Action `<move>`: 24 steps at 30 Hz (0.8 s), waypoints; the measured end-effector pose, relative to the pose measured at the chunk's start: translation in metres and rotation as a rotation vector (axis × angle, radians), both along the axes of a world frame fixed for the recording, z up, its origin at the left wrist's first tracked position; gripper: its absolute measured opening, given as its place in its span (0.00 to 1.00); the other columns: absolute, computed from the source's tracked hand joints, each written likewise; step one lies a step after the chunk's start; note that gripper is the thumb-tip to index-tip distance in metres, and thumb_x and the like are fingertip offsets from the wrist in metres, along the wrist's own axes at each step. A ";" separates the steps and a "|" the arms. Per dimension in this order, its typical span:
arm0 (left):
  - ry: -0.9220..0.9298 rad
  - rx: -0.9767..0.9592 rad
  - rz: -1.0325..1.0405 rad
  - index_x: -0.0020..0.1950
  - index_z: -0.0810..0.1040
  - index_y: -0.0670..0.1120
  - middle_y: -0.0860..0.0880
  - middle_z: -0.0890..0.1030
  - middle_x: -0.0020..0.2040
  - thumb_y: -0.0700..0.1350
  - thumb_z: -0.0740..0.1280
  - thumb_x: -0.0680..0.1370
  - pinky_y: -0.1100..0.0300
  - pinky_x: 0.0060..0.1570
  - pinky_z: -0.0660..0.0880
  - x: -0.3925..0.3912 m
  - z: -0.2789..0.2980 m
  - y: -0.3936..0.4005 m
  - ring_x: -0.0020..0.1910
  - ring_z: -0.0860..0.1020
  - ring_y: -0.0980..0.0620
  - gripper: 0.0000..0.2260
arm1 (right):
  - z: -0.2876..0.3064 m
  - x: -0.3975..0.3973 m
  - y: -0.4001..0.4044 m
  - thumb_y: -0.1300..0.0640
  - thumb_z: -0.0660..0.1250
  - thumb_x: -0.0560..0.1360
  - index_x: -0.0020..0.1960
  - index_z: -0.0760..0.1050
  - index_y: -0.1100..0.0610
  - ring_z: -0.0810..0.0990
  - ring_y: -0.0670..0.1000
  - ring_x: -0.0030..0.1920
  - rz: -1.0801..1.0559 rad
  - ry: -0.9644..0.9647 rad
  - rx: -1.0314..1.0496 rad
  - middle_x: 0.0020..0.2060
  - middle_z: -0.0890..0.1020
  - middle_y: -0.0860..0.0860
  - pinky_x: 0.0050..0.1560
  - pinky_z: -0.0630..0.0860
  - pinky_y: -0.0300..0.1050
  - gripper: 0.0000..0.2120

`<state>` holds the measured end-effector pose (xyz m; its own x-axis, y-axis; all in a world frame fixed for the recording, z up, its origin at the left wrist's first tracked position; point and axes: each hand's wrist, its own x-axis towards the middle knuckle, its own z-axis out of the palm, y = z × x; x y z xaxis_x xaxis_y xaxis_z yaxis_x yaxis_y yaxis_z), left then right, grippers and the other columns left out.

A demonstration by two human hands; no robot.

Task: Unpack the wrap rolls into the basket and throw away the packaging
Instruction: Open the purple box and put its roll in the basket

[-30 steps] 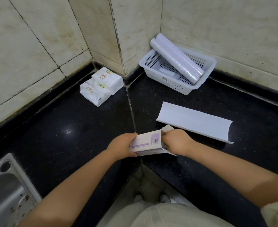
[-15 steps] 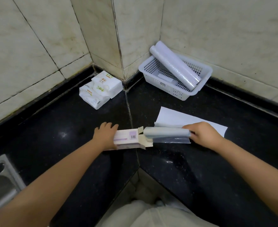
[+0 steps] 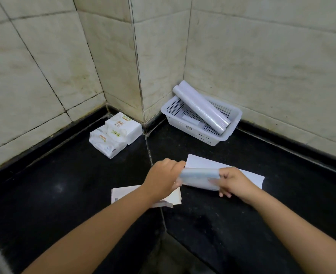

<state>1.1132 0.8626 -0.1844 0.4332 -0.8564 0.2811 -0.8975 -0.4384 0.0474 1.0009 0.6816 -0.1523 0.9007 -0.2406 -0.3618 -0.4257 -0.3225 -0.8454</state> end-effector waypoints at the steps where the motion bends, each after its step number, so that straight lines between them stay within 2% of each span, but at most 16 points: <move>1: -0.097 -0.048 -0.005 0.55 0.73 0.44 0.47 0.84 0.39 0.47 0.80 0.56 0.64 0.35 0.76 0.000 -0.002 0.003 0.35 0.81 0.49 0.31 | 0.002 0.002 -0.001 0.67 0.63 0.75 0.29 0.69 0.61 0.63 0.42 0.13 -0.059 -0.008 0.127 0.11 0.65 0.47 0.21 0.69 0.32 0.15; 3: -0.188 -0.132 0.020 0.55 0.70 0.44 0.48 0.84 0.37 0.45 0.76 0.57 0.61 0.37 0.75 0.000 -0.005 0.006 0.32 0.81 0.49 0.29 | 0.002 0.007 0.001 0.66 0.62 0.75 0.22 0.66 0.59 0.60 0.43 0.11 -0.125 0.016 0.370 0.10 0.62 0.48 0.20 0.69 0.34 0.22; 5: -0.204 -0.202 0.024 0.54 0.76 0.42 0.47 0.83 0.35 0.41 0.65 0.63 0.60 0.37 0.72 0.004 -0.006 0.009 0.30 0.80 0.49 0.19 | 0.001 0.012 0.007 0.66 0.61 0.75 0.16 0.66 0.54 0.60 0.44 0.11 -0.140 0.094 0.511 0.09 0.61 0.47 0.19 0.68 0.34 0.29; 6: -0.167 -0.209 0.016 0.49 0.81 0.41 0.48 0.83 0.32 0.38 0.62 0.63 0.61 0.32 0.73 0.008 -0.006 0.010 0.27 0.79 0.50 0.17 | 0.002 0.014 0.010 0.65 0.60 0.76 0.16 0.66 0.54 0.60 0.44 0.11 -0.149 0.138 0.527 0.09 0.61 0.47 0.19 0.68 0.34 0.29; 8: -0.083 -0.136 0.003 0.39 0.84 0.41 0.48 0.80 0.27 0.35 0.69 0.56 0.67 0.22 0.71 0.018 -0.004 0.011 0.22 0.76 0.50 0.13 | 0.006 0.021 0.014 0.65 0.60 0.77 0.21 0.68 0.55 0.64 0.45 0.14 -0.168 0.181 0.486 0.13 0.65 0.49 0.22 0.70 0.35 0.25; 10: 0.044 0.003 0.052 0.36 0.83 0.42 0.47 0.80 0.28 0.37 0.76 0.51 0.66 0.21 0.73 0.030 0.000 0.010 0.24 0.78 0.50 0.15 | 0.015 0.028 0.016 0.64 0.60 0.77 0.35 0.73 0.57 0.71 0.48 0.24 -0.173 0.116 0.173 0.25 0.73 0.53 0.30 0.72 0.39 0.12; 11: 0.151 0.115 0.117 0.41 0.81 0.42 0.46 0.82 0.35 0.40 0.77 0.56 0.64 0.28 0.77 0.035 0.004 0.009 0.32 0.81 0.50 0.16 | 0.019 0.030 0.016 0.61 0.62 0.76 0.46 0.75 0.57 0.74 0.50 0.32 -0.172 0.055 -0.076 0.33 0.76 0.54 0.37 0.73 0.41 0.04; 13: 0.280 0.279 0.207 0.54 0.76 0.43 0.45 0.81 0.51 0.43 0.70 0.70 0.58 0.46 0.77 0.047 0.010 0.000 0.49 0.80 0.48 0.13 | 0.021 0.033 0.013 0.54 0.66 0.74 0.65 0.69 0.56 0.75 0.52 0.53 0.013 -0.050 -0.635 0.54 0.77 0.55 0.55 0.69 0.40 0.21; 15: 0.387 0.400 0.151 0.57 0.75 0.42 0.44 0.80 0.55 0.44 0.66 0.74 0.56 0.51 0.75 0.058 0.016 -0.015 0.53 0.79 0.45 0.13 | 0.017 0.038 0.015 0.46 0.68 0.70 0.72 0.59 0.56 0.63 0.53 0.70 0.356 -0.044 -0.952 0.69 0.67 0.54 0.70 0.59 0.46 0.36; 16: 0.400 0.438 0.095 0.56 0.76 0.42 0.43 0.80 0.55 0.45 0.66 0.75 0.55 0.50 0.75 0.062 0.021 -0.024 0.53 0.79 0.45 0.13 | 0.012 0.043 0.016 0.44 0.68 0.69 0.73 0.55 0.55 0.58 0.53 0.73 0.474 0.025 -1.047 0.72 0.63 0.52 0.74 0.53 0.50 0.39; 17: 0.405 0.480 0.049 0.55 0.77 0.41 0.43 0.81 0.54 0.46 0.66 0.75 0.55 0.49 0.75 0.066 0.027 -0.033 0.53 0.79 0.44 0.13 | 0.006 0.050 0.014 0.43 0.67 0.69 0.74 0.53 0.54 0.58 0.53 0.73 0.520 0.092 -1.104 0.72 0.63 0.52 0.74 0.51 0.52 0.40; 18: 0.414 0.504 0.007 0.53 0.78 0.41 0.43 0.81 0.51 0.47 0.67 0.74 0.55 0.47 0.75 0.070 0.032 -0.043 0.51 0.79 0.44 0.12 | 0.002 0.059 0.010 0.45 0.67 0.69 0.73 0.54 0.54 0.63 0.53 0.71 0.519 0.142 -1.125 0.70 0.67 0.52 0.73 0.54 0.52 0.38; 19: 0.435 0.531 -0.019 0.49 0.78 0.42 0.44 0.81 0.46 0.47 0.68 0.73 0.57 0.43 0.74 0.076 0.036 -0.052 0.48 0.79 0.44 0.10 | 0.002 0.068 0.004 0.48 0.66 0.70 0.71 0.59 0.54 0.70 0.54 0.66 0.488 0.148 -1.128 0.65 0.73 0.53 0.69 0.61 0.50 0.33; 20: 0.461 0.548 -0.039 0.42 0.77 0.43 0.46 0.80 0.39 0.46 0.68 0.73 0.60 0.37 0.72 0.084 0.039 -0.061 0.43 0.78 0.45 0.07 | 0.002 0.077 -0.006 0.51 0.65 0.71 0.67 0.64 0.54 0.75 0.55 0.59 0.437 0.112 -1.116 0.59 0.77 0.54 0.60 0.69 0.47 0.26; 22: 0.511 0.567 -0.048 0.30 0.68 0.47 0.51 0.71 0.30 0.45 0.69 0.71 0.65 0.28 0.63 0.102 0.040 -0.081 0.36 0.72 0.48 0.13 | 0.006 0.093 -0.024 0.55 0.63 0.71 0.57 0.70 0.55 0.79 0.56 0.51 0.388 0.074 -1.060 0.51 0.81 0.54 0.43 0.71 0.44 0.15; 24: 0.589 0.538 -0.085 0.33 0.71 0.45 0.51 0.73 0.34 0.43 0.71 0.70 0.66 0.29 0.62 0.120 0.043 -0.102 0.38 0.71 0.51 0.10 | 0.009 0.107 -0.048 0.56 0.62 0.72 0.52 0.73 0.57 0.79 0.57 0.49 0.376 0.095 -1.032 0.50 0.82 0.55 0.39 0.69 0.44 0.10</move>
<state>1.2329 0.7608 -0.1414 0.3091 -0.8461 -0.4342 -0.8222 -0.4672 0.3250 1.1079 0.6335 -0.1431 0.9589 -0.1838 -0.2162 -0.2018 -0.9773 -0.0640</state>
